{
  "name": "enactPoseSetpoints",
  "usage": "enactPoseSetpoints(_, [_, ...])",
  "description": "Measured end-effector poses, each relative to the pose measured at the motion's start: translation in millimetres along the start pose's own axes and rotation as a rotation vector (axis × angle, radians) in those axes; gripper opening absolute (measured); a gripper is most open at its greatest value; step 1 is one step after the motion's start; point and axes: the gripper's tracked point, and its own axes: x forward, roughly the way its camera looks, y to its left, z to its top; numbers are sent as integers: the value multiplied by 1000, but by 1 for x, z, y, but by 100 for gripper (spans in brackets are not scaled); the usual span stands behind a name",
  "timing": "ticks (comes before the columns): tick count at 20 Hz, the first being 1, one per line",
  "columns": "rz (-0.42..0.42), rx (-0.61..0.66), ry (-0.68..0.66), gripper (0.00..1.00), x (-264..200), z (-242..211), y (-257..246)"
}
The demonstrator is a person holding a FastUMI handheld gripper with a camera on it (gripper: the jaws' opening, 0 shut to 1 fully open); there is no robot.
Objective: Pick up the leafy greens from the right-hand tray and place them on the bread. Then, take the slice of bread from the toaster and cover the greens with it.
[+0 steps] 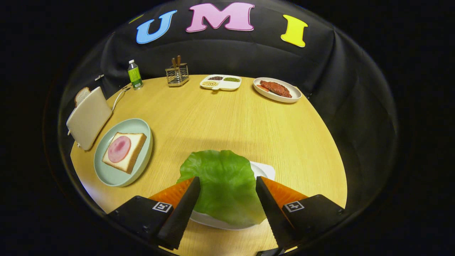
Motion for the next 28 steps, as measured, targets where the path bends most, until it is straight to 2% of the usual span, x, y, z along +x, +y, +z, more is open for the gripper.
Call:
enactPoseSetpoints(2, [13, 20, 31, 97, 7, -9, 3])
enactPoseSetpoints(10, [31, 43, 63, 79, 9, -15, 7])
enactPoseSetpoints(14, [10, 56, 69, 32, 8, -15, 6])
enactPoseSetpoints(15, [7, 54, 68, 29, 11, -15, 5])
enactPoseSetpoints(16, [5, 45, 64, 14, 12, -14, 5])
enactPoseSetpoints(19, [24, 31, 69, 7, 11, -14, 9])
enactPoseSetpoints(23, [35, 52, 76, 7, 9, -6, 9])
enactPoseSetpoints(28, [35, 31, -5, 7, -19, 38, 16])
